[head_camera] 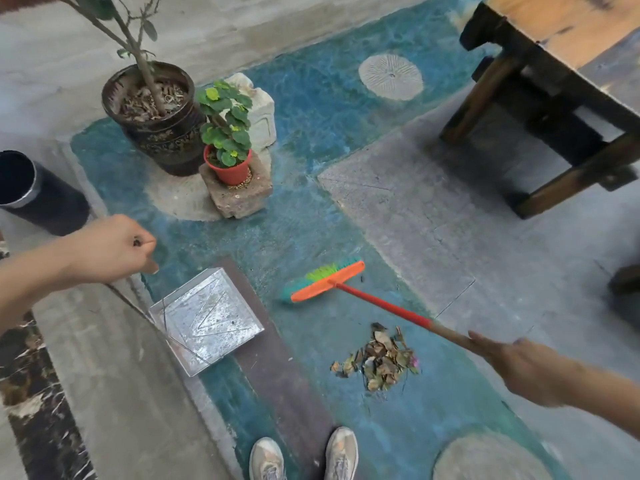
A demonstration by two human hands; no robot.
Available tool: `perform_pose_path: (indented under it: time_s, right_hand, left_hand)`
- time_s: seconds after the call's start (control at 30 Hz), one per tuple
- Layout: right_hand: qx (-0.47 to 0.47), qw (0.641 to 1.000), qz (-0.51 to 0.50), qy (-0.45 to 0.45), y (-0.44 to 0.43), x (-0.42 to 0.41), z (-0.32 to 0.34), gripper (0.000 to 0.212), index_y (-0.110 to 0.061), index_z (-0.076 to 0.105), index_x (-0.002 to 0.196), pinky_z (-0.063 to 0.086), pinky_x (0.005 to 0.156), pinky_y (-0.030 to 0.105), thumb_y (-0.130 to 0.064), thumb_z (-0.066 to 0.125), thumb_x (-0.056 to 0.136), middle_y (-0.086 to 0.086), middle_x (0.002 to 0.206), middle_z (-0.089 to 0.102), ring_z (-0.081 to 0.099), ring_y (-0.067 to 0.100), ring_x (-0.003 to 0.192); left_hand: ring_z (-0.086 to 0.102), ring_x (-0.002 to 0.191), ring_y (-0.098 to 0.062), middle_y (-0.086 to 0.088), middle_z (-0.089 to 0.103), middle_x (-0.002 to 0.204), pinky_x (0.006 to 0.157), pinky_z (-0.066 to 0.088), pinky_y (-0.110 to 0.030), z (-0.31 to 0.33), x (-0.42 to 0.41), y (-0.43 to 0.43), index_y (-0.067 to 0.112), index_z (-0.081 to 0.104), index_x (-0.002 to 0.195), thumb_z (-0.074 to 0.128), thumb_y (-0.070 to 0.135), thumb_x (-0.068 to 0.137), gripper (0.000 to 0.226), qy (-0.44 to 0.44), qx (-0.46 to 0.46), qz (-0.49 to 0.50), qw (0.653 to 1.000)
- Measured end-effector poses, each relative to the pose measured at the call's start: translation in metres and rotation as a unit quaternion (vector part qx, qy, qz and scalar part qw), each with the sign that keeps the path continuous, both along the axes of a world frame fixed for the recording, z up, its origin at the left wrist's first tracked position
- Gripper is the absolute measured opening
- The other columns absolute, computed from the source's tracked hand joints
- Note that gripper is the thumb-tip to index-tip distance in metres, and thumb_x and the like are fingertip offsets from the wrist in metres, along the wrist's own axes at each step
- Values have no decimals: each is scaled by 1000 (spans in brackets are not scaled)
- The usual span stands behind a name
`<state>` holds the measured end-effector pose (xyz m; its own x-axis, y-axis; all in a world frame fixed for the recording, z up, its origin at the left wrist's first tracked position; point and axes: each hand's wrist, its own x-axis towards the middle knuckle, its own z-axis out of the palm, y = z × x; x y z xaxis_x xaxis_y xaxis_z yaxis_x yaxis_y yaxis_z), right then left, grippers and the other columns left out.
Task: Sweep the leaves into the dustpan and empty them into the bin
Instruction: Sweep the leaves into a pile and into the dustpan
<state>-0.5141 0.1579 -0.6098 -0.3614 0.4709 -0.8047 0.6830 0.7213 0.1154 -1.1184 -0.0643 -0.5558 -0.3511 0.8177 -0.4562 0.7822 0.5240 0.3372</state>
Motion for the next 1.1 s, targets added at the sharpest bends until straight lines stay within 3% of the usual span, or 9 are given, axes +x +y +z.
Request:
perform_pose_path:
  time_s: [0.13, 0.3, 0.47, 0.53, 0.63, 0.7, 0.77, 0.97, 1.1]
  right_hand:
    - [26, 998, -44, 37, 4, -90, -47, 69, -34, 11, 155, 51, 62, 35, -13, 33, 94, 11, 85, 57, 59, 27, 68]
    - [-22, 989, -142, 36, 5, -66, -85, 61, -32, 26, 149, 39, 35, 25, -16, 39, 91, 3, 73, 49, 53, 15, 52]
    - [-16, 991, -131, 11, -37, 52, -68, 71, -40, 15, 151, 44, 49, 30, -15, 32, 87, 2, 70, 46, 56, 21, 56]
    - [-5, 992, -122, -10, -50, 94, -59, 70, -41, 14, 152, 41, 62, 29, -20, 29, 87, 5, 82, 56, 64, 29, 75]
    - [14, 986, -164, 14, -57, 134, -35, 67, -62, 5, 145, 47, 70, 29, -30, 26, 90, 6, 97, 65, 67, 25, 87]
    - [26, 984, -167, 48, -60, 149, -21, 67, -77, -10, 132, 46, 63, 27, -34, 23, 92, 7, 77, 62, 62, 18, 66]
    - [41, 988, -145, 46, -64, 154, -14, 65, -73, -12, 134, 40, 54, 28, -35, 22, 93, 7, 66, 56, 48, 19, 50]
    - [21, 995, -39, 93, -53, 60, -37, 62, -46, 5, 152, 37, 49, 34, -29, 28, 97, -3, 58, 44, 39, 16, 42]
    - [-3, 992, 61, 114, -44, -40, -67, 64, -47, 1, 151, 36, 41, 28, -22, 32, 101, 0, 63, 44, 41, 15, 46]
  left_hand:
    - [16, 48, -10, 4, 23, 43, 47, 25, -27, -26, 18, -4, 16, 31, 52, 75, 4, 65, 48, 47, -29, -16, 998]
    - [18, 43, -9, 4, 20, 47, 44, 23, -22, -39, 42, 4, 19, 29, 51, 75, 1, 64, 51, 49, -54, -36, 997]
    - [40, 27, 0, 0, 18, 49, 41, 23, -21, -24, 70, 25, 13, 24, 57, 63, -3, 80, 49, -55, -56, 24, 997]
    - [29, 28, -6, -1, 14, 55, 42, 22, -24, -13, 84, 28, 14, 21, 58, 63, -5, 81, 51, -94, -53, 43, 993]
    - [22, 33, -8, -2, 11, 60, 47, 19, -25, 2, 99, 28, 15, 18, 58, 62, -8, 82, 55, -131, -36, 49, 990]
    - [18, 37, -11, -1, 11, 59, 46, 19, -23, 6, 101, 28, 16, 18, 58, 65, -8, 82, 58, -143, -24, 54, 988]
    - [17, 42, -15, 0, 11, 59, 45, 19, -20, 8, 96, 27, 17, 18, 57, 68, -7, 81, 60, -148, -15, 59, 987]
    - [13, 46, -16, 2, 12, 56, 45, 21, -19, 32, 60, 25, 20, 19, 58, 81, 14, 71, 63, -221, -43, 19, 974]
    - [16, 45, -17, 2, 16, 55, 43, 27, -20, 51, 29, 20, 19, 23, 59, 87, 35, 66, 66, -192, -75, -17, 978]
